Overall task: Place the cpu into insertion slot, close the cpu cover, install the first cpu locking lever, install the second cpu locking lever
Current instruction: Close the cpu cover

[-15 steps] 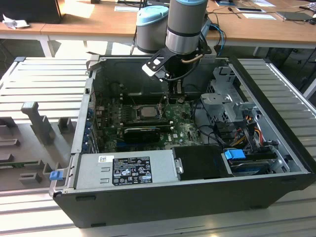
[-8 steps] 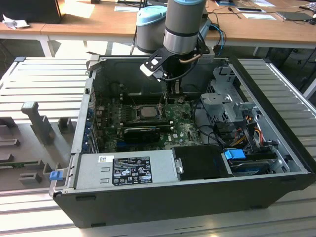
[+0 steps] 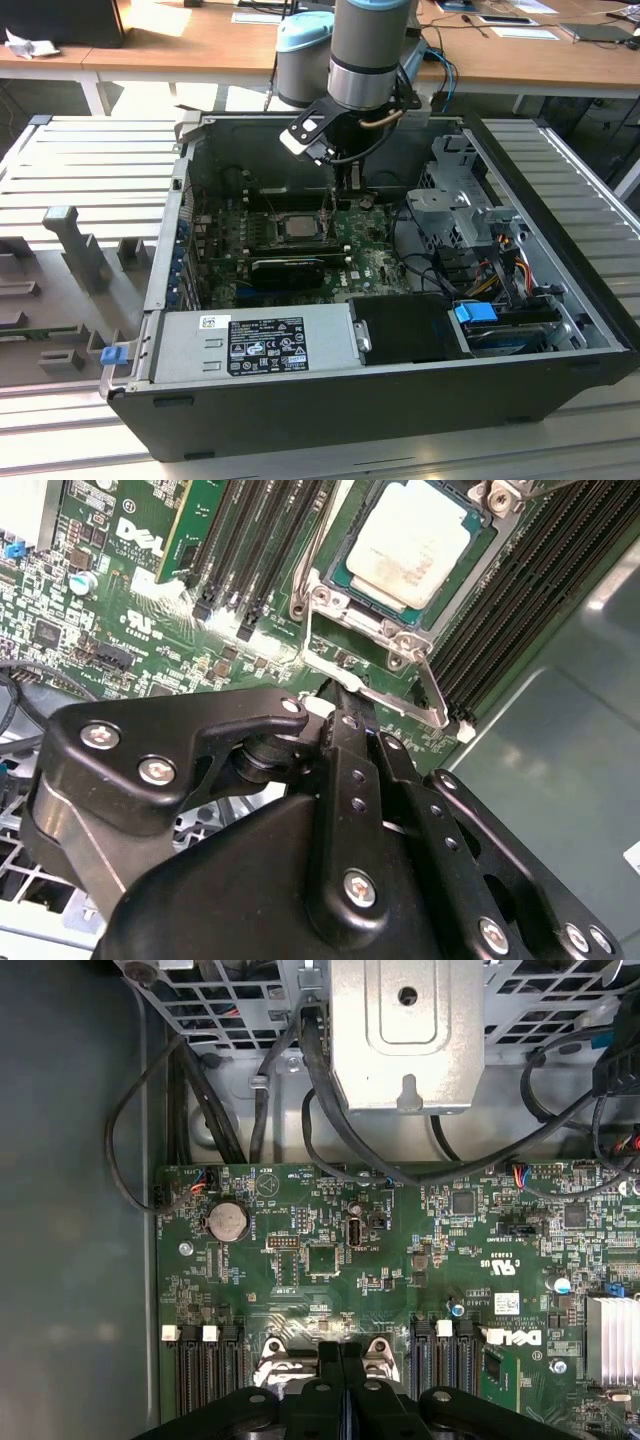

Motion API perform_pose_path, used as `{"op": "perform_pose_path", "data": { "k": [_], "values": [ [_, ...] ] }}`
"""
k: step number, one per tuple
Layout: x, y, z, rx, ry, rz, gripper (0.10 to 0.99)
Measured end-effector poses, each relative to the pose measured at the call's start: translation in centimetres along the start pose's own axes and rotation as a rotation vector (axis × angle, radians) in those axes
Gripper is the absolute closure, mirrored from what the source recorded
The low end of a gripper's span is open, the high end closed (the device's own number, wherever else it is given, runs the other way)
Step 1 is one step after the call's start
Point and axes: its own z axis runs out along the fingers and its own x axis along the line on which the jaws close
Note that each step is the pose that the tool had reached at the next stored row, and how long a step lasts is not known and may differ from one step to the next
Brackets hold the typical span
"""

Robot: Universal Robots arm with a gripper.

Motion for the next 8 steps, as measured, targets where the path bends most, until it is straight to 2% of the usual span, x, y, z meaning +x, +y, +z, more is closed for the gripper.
{"op": "perform_pose_path", "data": {
  "k": [8],
  "values": [
    [-0.01, -0.38, 0.00, 0.000, 0.0001, 0.000, 0.980]
  ]
}}
